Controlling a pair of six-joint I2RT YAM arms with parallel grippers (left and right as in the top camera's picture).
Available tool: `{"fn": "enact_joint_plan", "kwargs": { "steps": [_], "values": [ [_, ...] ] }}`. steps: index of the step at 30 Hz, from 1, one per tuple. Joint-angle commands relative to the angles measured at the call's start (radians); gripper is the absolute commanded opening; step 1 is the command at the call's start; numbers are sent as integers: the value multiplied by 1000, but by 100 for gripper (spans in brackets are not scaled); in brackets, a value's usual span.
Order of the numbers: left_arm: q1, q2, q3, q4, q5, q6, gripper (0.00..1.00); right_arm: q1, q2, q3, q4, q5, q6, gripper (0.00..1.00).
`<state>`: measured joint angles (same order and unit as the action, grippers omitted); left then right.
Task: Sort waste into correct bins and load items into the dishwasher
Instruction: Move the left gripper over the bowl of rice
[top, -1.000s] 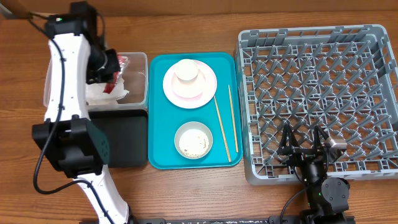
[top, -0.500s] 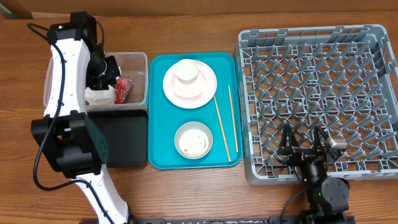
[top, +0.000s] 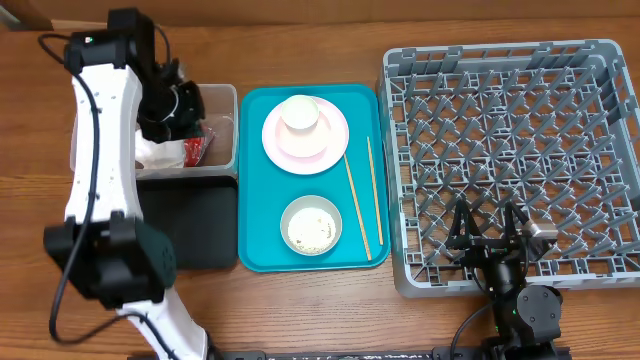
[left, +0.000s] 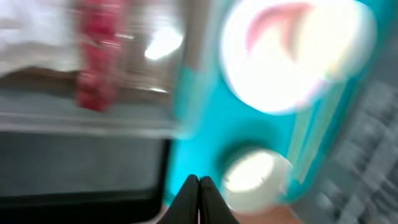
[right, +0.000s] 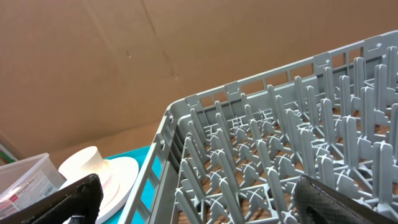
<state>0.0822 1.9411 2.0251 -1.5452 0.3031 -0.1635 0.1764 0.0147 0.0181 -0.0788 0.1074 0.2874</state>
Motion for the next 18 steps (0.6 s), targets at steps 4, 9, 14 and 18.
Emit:
{"fn": "enact_joint_plan", "kwargs": {
  "steps": [4, 9, 14, 18],
  "values": [
    [-144, -144, 33, -73, 158, 125, 4, -7, -9, -10, 5, -5, 0, 100],
    [-270, -161, 32, -134, 158, 135, 4, -7, -9, -10, 5, -5, 0, 100],
    [-395, -160, 25, -144, 158, 133, 4, -7, -9, -10, 5, -5, 0, 100],
    [-486, -160, 25, -134, 158, 124, 4, -7, -9, -10, 5, -5, 0, 100]
  ]
}}
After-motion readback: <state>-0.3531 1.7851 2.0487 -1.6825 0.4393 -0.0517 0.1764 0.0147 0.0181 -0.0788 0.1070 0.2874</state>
